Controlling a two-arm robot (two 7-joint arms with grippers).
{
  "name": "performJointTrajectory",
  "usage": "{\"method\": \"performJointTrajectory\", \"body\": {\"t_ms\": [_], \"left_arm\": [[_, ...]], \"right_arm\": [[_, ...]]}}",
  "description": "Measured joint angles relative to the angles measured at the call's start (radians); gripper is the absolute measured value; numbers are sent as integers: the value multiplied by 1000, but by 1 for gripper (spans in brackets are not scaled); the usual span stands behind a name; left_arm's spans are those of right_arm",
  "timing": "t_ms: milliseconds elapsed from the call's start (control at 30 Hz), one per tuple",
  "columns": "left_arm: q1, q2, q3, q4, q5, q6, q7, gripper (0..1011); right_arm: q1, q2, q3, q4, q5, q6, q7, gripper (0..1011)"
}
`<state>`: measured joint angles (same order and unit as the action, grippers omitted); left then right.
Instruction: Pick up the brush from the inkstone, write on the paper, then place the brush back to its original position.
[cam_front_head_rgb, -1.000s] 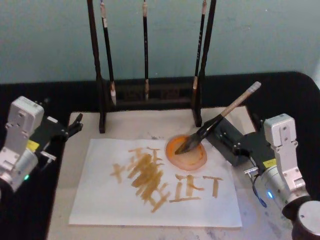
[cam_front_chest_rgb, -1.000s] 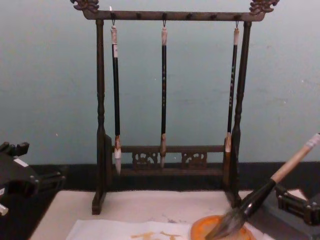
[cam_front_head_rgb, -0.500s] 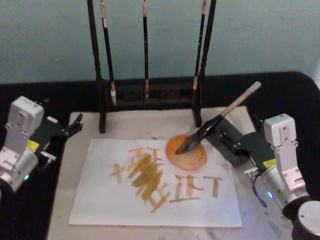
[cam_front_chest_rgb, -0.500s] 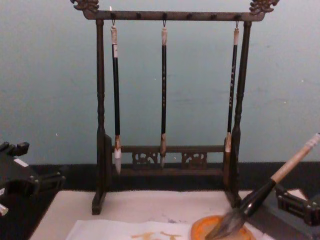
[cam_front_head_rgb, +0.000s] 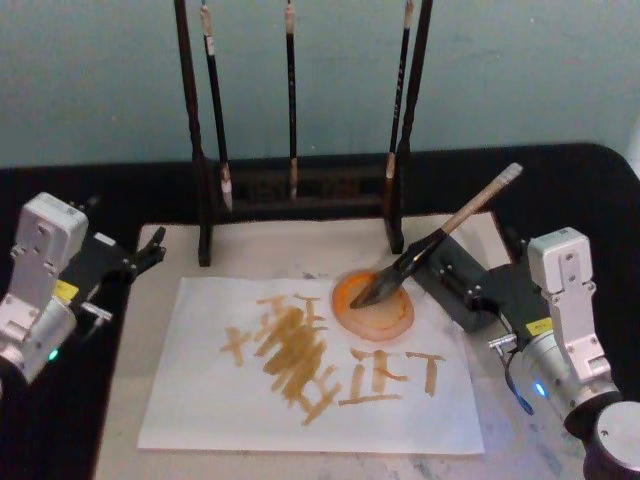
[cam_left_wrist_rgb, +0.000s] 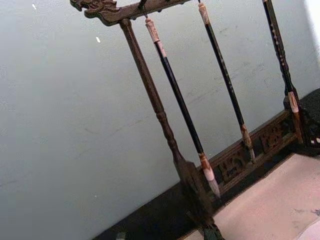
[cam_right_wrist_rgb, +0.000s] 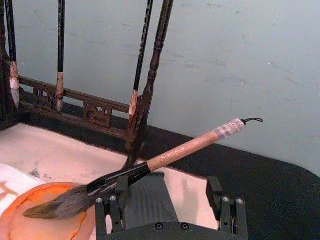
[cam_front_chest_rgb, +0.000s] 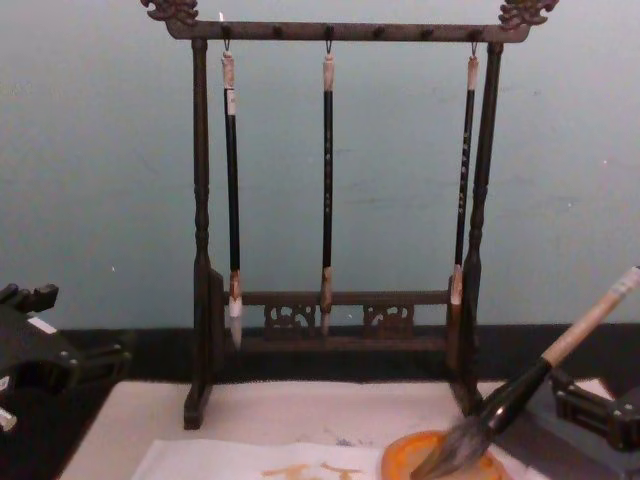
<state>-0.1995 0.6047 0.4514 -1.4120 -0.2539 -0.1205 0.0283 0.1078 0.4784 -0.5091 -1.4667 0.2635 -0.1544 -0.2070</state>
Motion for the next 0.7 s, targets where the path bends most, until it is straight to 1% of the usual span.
{"method": "performJointTrajectory", "body": {"t_ms": [700], "left_arm": [[0, 0, 0, 0, 0, 0, 0, 1010]], "right_arm": [[0, 0, 0, 0, 0, 0, 0, 1000]]}}
